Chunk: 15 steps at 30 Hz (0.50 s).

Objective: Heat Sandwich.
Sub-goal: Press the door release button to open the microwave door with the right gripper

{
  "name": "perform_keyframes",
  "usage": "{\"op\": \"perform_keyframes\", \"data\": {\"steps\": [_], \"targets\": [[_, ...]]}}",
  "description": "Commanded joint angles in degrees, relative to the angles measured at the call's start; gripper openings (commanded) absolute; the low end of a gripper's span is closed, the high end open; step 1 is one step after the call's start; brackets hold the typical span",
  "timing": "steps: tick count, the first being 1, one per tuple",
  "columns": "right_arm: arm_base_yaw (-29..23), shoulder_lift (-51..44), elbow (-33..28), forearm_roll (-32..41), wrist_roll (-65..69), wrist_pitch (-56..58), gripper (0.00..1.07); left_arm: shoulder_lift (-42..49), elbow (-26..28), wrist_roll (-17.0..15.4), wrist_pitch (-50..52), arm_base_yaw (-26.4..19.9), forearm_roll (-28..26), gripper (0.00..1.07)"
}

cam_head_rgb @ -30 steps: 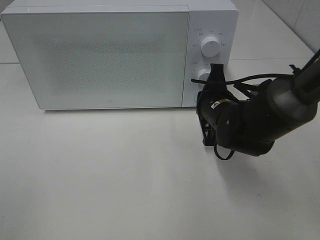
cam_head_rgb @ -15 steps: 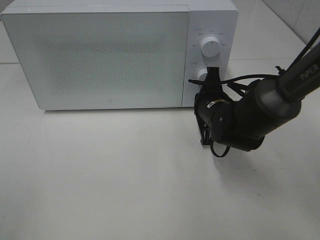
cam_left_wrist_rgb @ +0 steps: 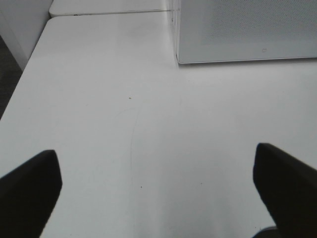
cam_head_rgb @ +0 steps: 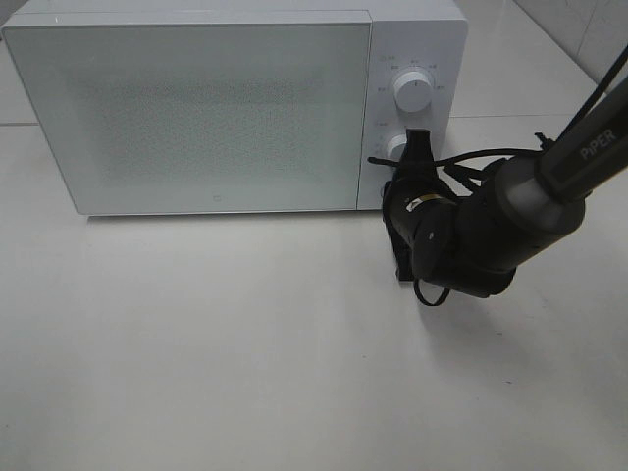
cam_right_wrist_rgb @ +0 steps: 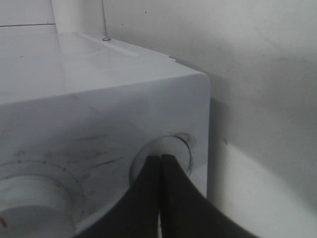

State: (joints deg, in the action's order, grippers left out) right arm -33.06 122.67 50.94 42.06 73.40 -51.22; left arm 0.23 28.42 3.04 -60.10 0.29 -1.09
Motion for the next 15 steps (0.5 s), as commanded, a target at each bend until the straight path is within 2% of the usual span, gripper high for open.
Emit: {"op": "perform_keyframes", "data": {"steps": [1, 15], "targets": [[0.4, -0.29, 0.52, -0.11, -1.32, -2.75, 0.0, 1.09, -0.17, -0.11, 0.69, 0.06, 0.23, 0.98], [0.4, 1.26, 2.98, 2.35, -2.75, -4.01, 0.0, 0.97, -0.17, -0.11, 0.69, 0.06, 0.23, 0.98]]}}
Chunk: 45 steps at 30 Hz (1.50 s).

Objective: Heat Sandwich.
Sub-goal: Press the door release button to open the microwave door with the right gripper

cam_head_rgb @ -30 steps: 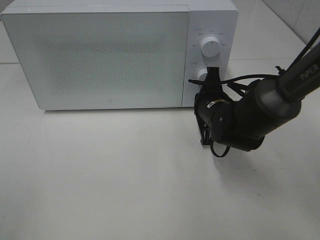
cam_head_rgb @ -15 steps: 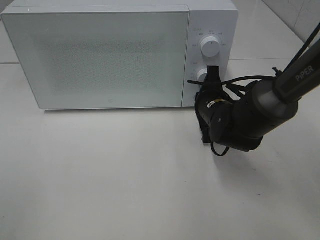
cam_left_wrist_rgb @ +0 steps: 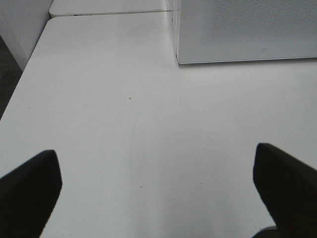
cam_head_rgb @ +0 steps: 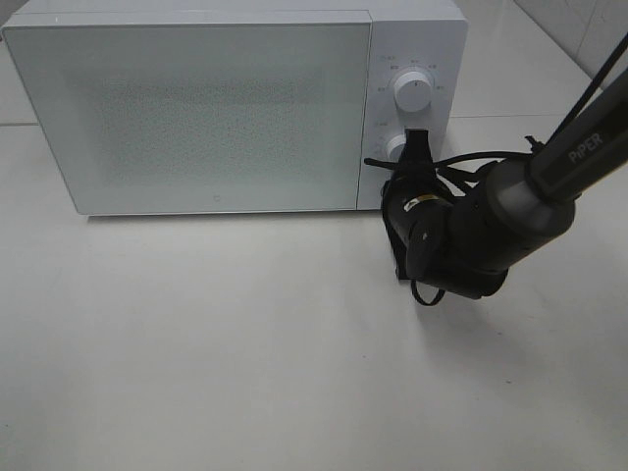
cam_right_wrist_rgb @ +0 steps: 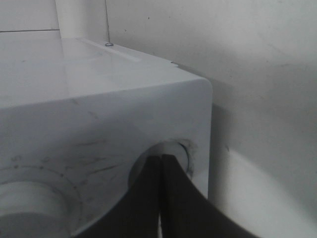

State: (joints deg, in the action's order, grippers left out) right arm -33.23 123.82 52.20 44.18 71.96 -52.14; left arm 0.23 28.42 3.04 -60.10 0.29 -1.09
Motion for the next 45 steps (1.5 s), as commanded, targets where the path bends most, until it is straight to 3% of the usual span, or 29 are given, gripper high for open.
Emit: {"op": "perform_keyframes", "data": {"steps": [1, 21, 45], "targets": [[0.57, 0.11, 1.72, 0.23, -1.32, -3.09, 0.0, 0.97, -0.17, -0.11, 0.69, 0.06, 0.23, 0.98], [3.27, 2.75, 9.8, 0.4, -4.18, -8.54, 0.0, 0.97, -0.17, -0.11, 0.69, 0.06, 0.23, 0.98], [3.09, 1.72, 9.97, 1.72, -5.39, 0.17, 0.0, 0.97, -0.17, -0.17, 0.69, 0.06, 0.23, 0.98]]}}
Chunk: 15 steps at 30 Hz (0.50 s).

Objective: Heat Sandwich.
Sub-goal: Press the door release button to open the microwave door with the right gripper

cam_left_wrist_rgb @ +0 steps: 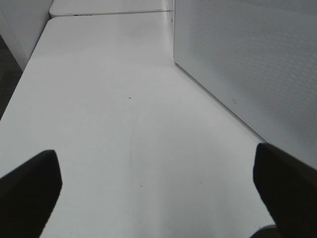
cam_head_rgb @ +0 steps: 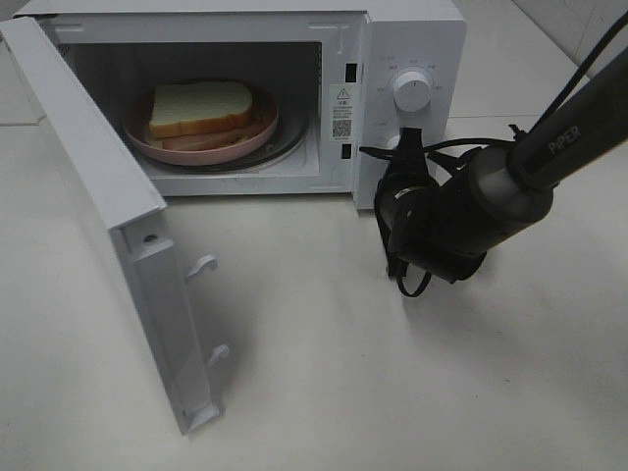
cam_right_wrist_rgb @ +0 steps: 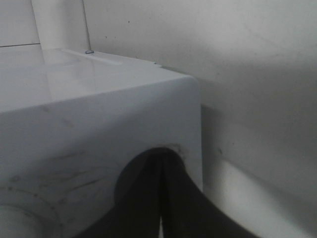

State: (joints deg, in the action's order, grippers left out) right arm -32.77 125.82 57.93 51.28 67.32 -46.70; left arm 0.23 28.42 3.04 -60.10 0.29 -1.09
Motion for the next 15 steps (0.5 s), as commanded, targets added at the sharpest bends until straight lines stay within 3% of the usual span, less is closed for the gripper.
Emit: {"op": "perform_keyframes", "data": {"steps": [1, 15], "targets": [[2.64, -0.8, 4.24, -5.39, -1.43, -4.35, 0.0, 0.97, -0.17, -0.17, 0.69, 0.06, 0.23, 0.98], [-0.11, -4.81, -3.95, -4.01, -2.23, -0.06, 0.0, 0.97, -0.17, -0.11, 0.69, 0.06, 0.23, 0.98]]}}
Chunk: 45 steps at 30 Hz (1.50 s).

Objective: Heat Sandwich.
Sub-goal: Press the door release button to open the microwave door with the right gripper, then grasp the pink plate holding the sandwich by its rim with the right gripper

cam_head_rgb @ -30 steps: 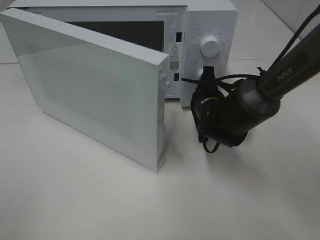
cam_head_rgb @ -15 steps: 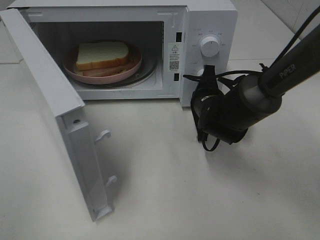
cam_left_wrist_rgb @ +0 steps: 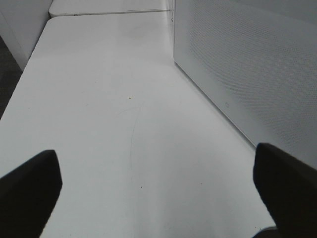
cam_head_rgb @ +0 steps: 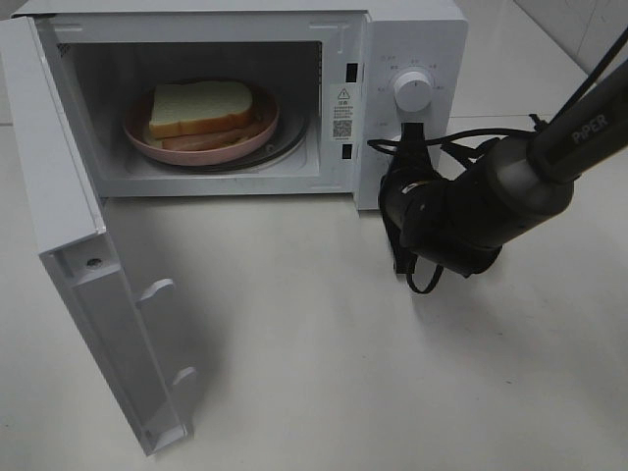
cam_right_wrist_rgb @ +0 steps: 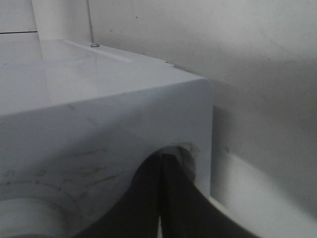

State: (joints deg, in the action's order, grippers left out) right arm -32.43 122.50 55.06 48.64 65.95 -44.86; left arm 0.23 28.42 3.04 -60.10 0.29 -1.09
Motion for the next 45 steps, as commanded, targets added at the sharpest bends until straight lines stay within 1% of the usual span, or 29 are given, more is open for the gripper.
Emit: {"op": "perform_keyframes", "data": {"steps": [1, 9, 10, 13, 16, 17, 20, 22, 23, 25, 26, 28, 31, 32, 34, 36, 37, 38, 39, 40, 41, 43, 45], "targets": [[-0.63, -1.83, -1.78, -1.09, -1.09, -1.72, 0.0, 0.97, -0.17, -0.11, 0.69, 0.06, 0.23, 0.98], [-1.95, -7.28, -7.22, -1.66, -2.01, -0.63, 0.0, 0.97, -0.17, -0.11, 0.69, 0.06, 0.23, 0.98], [-1.95, -7.28, -7.22, -1.66, -2.01, -0.63, 0.0, 0.97, -0.17, -0.11, 0.69, 0.06, 0.23, 0.98], [-1.95, -11.34, -10.2, -2.58, -3.27, 2.01, 0.0, 0.97, -0.17, -0.11, 0.69, 0.06, 0.23, 0.98], [-1.95, -13.81, -11.92, -3.15, -4.53, 3.27, 0.0, 0.97, -0.17, -0.11, 0.69, 0.06, 0.23, 0.98], [-1.95, -16.16, -13.46, -3.38, -6.25, 5.33, 0.0, 0.97, -0.17, -0.11, 0.69, 0.06, 0.23, 0.98], [-1.95, -18.39, -14.9, -4.53, -8.08, 7.45, 0.0, 0.97, -0.17, -0.11, 0.69, 0.06, 0.23, 0.98], [-1.72, -22.12, -16.73, -7.96, -10.31, 12.15, 0.0, 0.97, -0.17, -0.11, 0.69, 0.06, 0.23, 0.98], [-1.72, -22.12, -16.73, -7.96, -10.31, 12.15, 0.0, 0.97, -0.17, -0.11, 0.69, 0.06, 0.23, 0.98], [-1.55, -24.01, -17.3, -11.34, -11.52, 15.7, 0.0, 0.97, -0.17, -0.11, 0.69, 0.06, 0.23, 0.98], [-1.55, -25.78, -17.36, -14.55, -13.24, 20.23, 0.0, 0.97, -0.17, -0.11, 0.69, 0.06, 0.23, 0.98], [-1.55, -26.47, -17.36, -15.7, -13.81, 21.72, 0.0, 0.97, -0.17, -0.11, 0.69, 0.06, 0.23, 0.98], [-0.92, -29.68, -17.3, -21.26, -16.33, 28.3, 0.0, 0.97, -0.17, -0.11, 0.69, 0.06, 0.23, 0.98], [-0.92, -29.68, -17.3, -21.26, -16.33, 28.3, 0.0, 0.97, -0.17, -0.11, 0.69, 0.06, 0.23, 0.98], [-0.06, -30.94, -16.9, -24.64, -17.42, 32.03, 0.0, 0.97, -0.17, -0.11, 0.69, 0.06, 0.23, 0.98], [1.72, -32.6, -15.99, -29.97, -18.62, 38.16, 0.0, 0.97, -0.17, -0.06, 0.69, 0.06, 0.23, 0.98], [1.72, -32.6, -15.99, -29.97, -18.62, 38.16, 0.0, 0.97, -0.17, -0.06, 0.69, 0.06, 0.23, 0.98], [2.01, -32.89, -15.53, -31.51, -18.96, 40.11, 0.0, 0.97, -0.17, -0.06, 0.69, 0.06, 0.23, 0.98], [2.69, -33.69, -14.15, -35.07, -20.11, 44.86, 0.0, 0.97, -0.17, -0.11, 0.69, 0.06, 0.23, 0.98], [2.98, -34.03, -13.41, -36.67, -20.97, 47.21, 0.0, 0.97, -0.17, -0.11, 0.69, 0.06, 0.23, 0.98], [2.98, -34.03, -13.41, -36.67, -20.97, 47.21, 0.0, 0.97, -0.17, -0.11, 0.69, 0.06, 0.23, 0.98], [3.09, -34.66, -11.06, -40.11, -24.92, 53.8, 0.0, 0.97, -0.17, -0.11, 0.69, 0.06, 0.23, 0.98], [3.09, -34.72, -9.28, -41.42, -28.59, 58.56, 0.0, 0.97, -0.17, -0.06, 0.69, 0.06, 0.23, 0.98]]}}
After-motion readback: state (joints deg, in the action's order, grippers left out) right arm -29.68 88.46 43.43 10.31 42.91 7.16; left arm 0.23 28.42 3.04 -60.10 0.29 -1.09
